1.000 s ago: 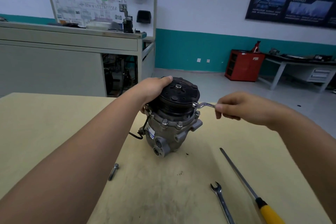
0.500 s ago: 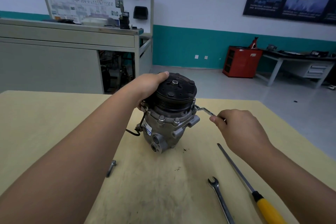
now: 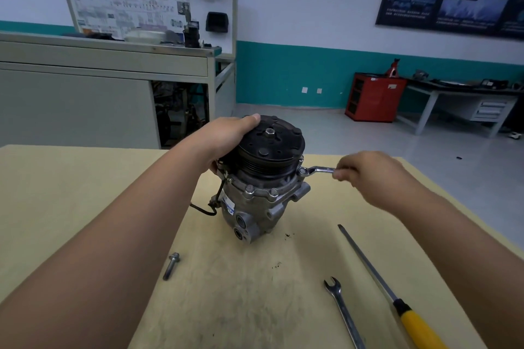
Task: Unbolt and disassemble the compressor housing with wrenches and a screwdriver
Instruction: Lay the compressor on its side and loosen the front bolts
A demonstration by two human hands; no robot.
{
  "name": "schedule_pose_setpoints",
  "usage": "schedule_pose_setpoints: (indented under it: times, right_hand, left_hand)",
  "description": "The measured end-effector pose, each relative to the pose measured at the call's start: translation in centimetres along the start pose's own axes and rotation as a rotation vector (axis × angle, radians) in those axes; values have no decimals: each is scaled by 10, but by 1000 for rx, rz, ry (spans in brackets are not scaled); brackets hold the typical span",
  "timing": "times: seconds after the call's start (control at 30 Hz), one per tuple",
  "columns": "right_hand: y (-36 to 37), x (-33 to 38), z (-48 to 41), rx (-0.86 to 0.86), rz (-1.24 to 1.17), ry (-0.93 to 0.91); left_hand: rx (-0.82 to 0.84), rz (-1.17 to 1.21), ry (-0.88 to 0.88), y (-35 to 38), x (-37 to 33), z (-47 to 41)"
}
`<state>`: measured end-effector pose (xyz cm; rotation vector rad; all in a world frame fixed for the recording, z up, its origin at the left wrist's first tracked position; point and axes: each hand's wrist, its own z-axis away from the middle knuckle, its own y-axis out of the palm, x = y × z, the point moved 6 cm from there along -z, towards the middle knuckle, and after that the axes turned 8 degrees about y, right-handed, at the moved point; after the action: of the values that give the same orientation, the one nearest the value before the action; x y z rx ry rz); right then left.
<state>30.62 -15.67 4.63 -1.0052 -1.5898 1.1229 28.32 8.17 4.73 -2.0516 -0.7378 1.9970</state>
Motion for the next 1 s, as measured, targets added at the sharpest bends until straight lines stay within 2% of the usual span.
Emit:
schedule_pose_setpoints:
  times: [0.1,0.17,0.27,0.33,0.57,0.77,1.0]
  right_hand:
    - [-10,9,-24,7,84,-140]
    - [-14,5,-28,45,2,-174]
    - [-19,-12,-23,-24,-267,-81]
    - [-15,-17,-17,-82,-322,-23]
    - [3,10,3,-81,-263,-7]
    - [3,13,12,-135,-72,82]
    - [5,9,1,-68,-16,73]
  left_hand:
    - [0,1,-5,-1,2,0]
    - [-8,-2,1,-1,3,0]
    - [-11,16,17,-3,6,1]
    - [-7,27,19,-4,9,1]
    - [4,55,42,-6,11,4]
    - [-15,54,45,-6,11,3]
    - [-18,56,56,-7,10,4]
